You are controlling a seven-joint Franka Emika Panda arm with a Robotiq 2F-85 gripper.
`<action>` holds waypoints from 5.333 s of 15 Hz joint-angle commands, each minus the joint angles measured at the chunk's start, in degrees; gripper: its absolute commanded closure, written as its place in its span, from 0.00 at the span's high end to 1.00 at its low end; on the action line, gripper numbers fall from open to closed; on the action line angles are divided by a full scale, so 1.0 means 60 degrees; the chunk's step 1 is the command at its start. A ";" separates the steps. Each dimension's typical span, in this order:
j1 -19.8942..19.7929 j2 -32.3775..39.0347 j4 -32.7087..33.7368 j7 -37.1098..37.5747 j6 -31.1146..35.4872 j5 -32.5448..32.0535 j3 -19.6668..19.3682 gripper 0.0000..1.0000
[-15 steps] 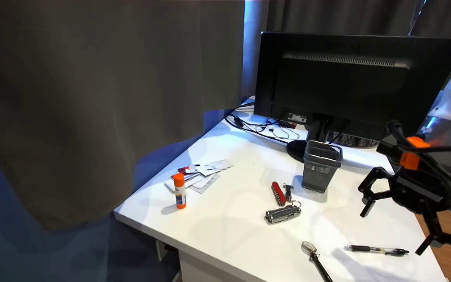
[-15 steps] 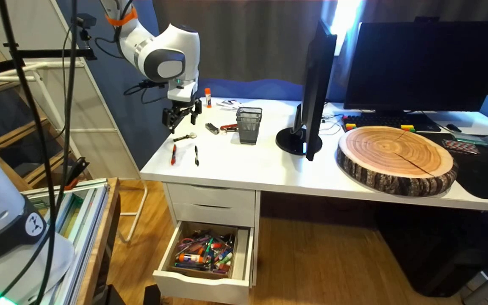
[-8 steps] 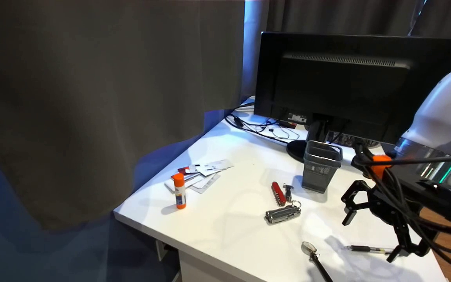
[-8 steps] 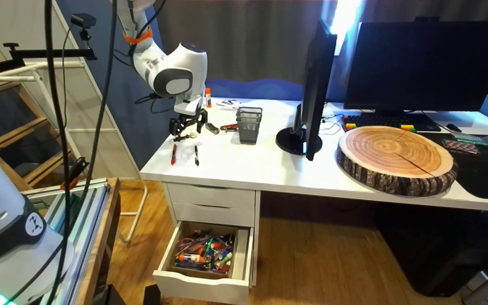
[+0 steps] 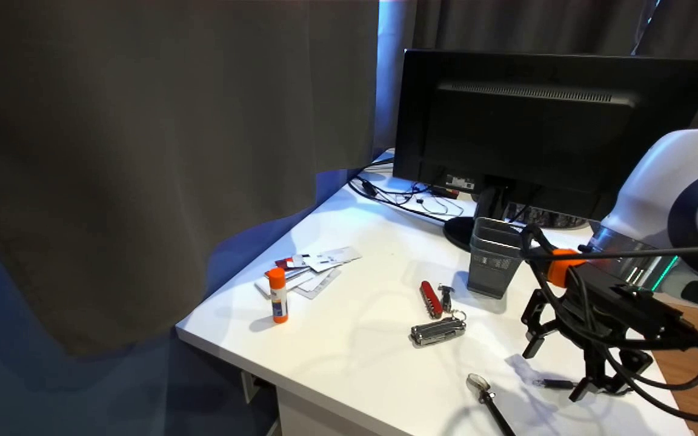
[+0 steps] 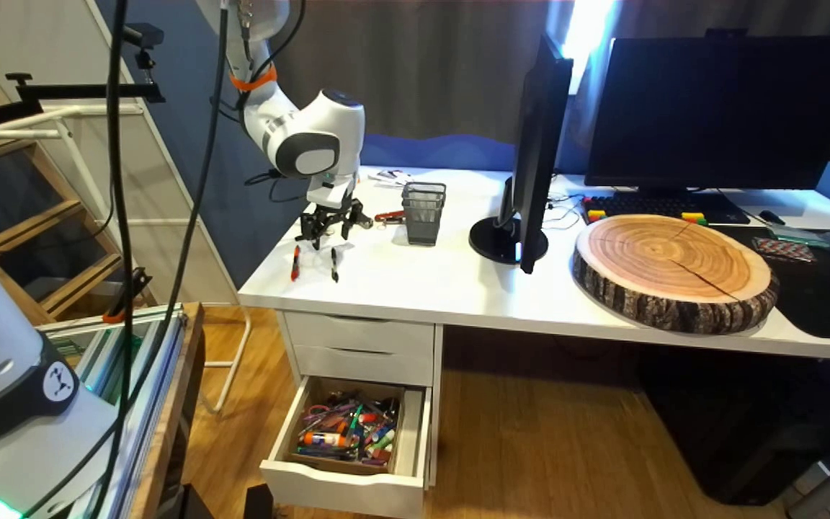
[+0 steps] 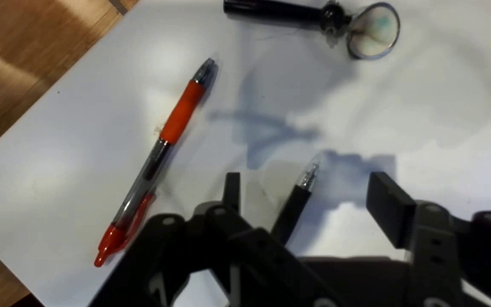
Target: Turn the upside down gray pen holder the right way up and put it in the gray pen holder on the left, pick up the black pen and put it in the stacked gray pen holder
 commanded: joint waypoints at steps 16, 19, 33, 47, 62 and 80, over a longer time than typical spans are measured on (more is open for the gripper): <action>-0.1480 -0.0550 -0.0335 -0.0343 0.0038 0.0477 0.1092 0.03; -0.2767 -0.1173 -0.0680 -0.1331 0.0140 0.1262 0.2215 0.03; -0.3758 -0.1413 -0.0208 -0.3719 0.0378 0.4094 0.3152 0.03; -0.5995 -0.1599 0.1223 -0.8415 0.0480 1.0354 0.5257 0.03; -0.5803 0.0311 0.2837 -1.2706 -0.0515 1.4945 0.4787 0.03; -0.2546 -0.2331 0.1122 -1.2359 -0.0883 1.6330 0.0706 1.00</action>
